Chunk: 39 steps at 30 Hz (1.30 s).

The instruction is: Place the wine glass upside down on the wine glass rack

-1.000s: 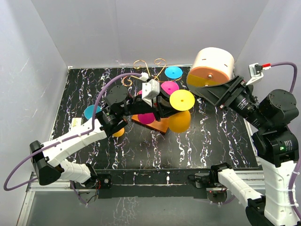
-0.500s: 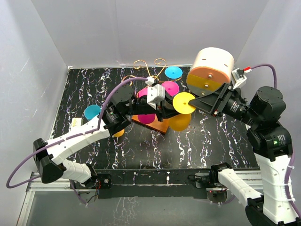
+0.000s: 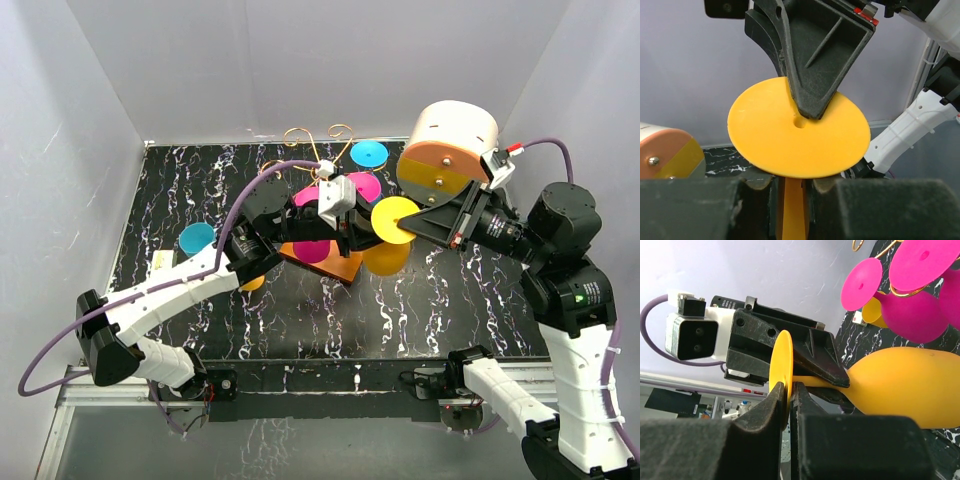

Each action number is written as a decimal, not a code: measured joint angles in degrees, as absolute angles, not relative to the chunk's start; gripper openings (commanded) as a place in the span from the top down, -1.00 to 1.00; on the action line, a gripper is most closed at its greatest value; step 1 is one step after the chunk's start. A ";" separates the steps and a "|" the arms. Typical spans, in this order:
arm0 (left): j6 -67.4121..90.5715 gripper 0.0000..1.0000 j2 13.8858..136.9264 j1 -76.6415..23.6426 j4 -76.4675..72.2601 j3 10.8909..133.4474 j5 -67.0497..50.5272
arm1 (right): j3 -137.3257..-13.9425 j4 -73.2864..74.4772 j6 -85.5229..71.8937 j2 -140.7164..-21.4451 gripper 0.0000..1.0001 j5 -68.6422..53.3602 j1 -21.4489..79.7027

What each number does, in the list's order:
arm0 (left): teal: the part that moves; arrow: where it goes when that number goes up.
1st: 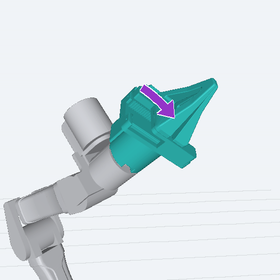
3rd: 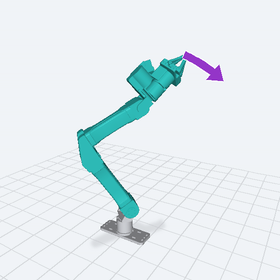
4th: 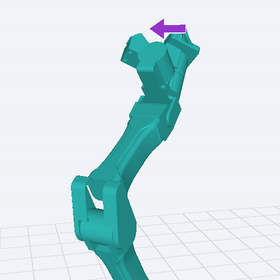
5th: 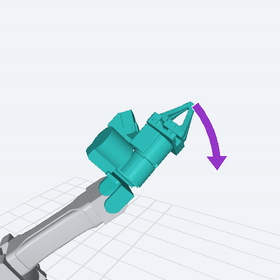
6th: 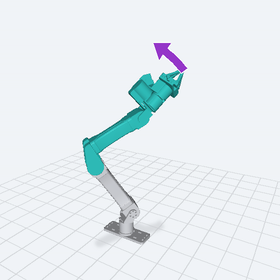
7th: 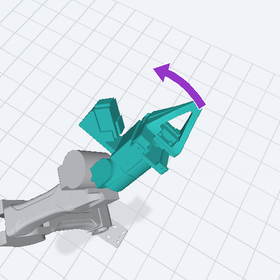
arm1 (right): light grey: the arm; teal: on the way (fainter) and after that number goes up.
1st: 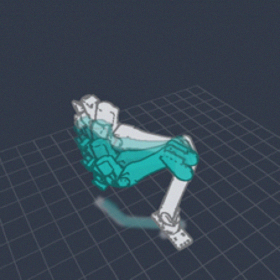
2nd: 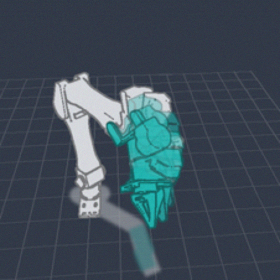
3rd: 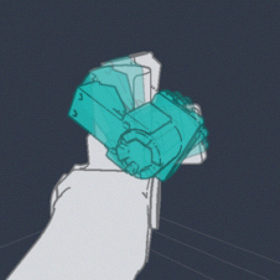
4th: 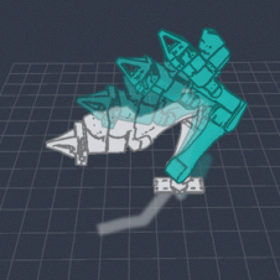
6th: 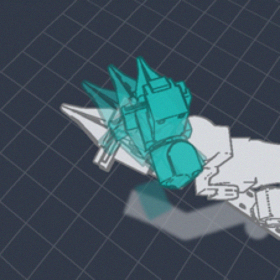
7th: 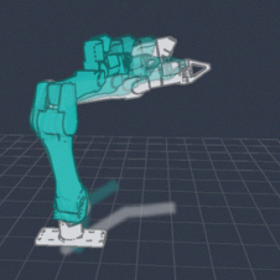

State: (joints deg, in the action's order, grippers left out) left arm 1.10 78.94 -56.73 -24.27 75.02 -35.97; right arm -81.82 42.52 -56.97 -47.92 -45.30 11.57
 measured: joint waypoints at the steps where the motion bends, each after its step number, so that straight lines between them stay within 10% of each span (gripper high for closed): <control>1: 1.89 0.55 78.91 -56.73 -24.23 74.98 -35.97 | -81.76 42.54 -57.19 -47.92 1.00 -45.30 11.57; 7: 12.10 -0.15 75.88 -56.31 -22.20 70.57 -34.89 | -78.83 42.74 -56.75 -46.02 1.00 -46.22 11.64; 21: 44.49 -0.35 64.42 -56.47 -8.93 67.29 -19.59 | -71.37 39.70 -54.33 -42.98 1.00 -49.10 11.62; 33: 56.14 0.56 69.32 -56.47 -5.65 70.30 -15.68 | -66.54 36.05 -52.60 -41.47 1.00 -53.36 11.62; 39: 56.18 0.61 69.63 -56.47 -5.10 71.16 -16.99 | -65.21 34.24 -52.88 -41.67 1.00 -53.84 11.57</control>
State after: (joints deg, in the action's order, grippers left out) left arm 56.18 69.63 -56.47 -5.10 71.16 -16.99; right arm -65.21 34.24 -52.88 -41.67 -53.84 11.57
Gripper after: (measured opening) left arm 0.195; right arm 0.030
